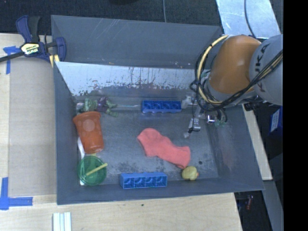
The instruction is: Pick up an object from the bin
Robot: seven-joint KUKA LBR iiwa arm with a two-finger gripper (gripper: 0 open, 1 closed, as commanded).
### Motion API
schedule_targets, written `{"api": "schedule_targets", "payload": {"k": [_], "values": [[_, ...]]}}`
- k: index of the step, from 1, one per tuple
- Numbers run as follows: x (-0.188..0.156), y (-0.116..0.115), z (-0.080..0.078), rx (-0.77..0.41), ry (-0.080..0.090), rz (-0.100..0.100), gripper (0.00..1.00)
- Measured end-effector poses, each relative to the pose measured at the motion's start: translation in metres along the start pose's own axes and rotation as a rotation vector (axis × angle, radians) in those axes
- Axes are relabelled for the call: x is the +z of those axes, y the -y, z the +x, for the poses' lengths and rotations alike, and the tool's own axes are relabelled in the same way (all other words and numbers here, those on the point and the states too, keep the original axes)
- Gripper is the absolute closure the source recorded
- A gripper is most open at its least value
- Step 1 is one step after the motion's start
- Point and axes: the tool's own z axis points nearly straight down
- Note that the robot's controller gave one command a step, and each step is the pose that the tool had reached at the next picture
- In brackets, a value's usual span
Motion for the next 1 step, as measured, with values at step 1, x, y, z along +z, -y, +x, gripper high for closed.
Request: {"api": "schedule_targets", "payload": {"k": [1], "values": [[0.0283,-0.0553,0.0356,-0.004,-0.015,-0.004,0.0]]}}
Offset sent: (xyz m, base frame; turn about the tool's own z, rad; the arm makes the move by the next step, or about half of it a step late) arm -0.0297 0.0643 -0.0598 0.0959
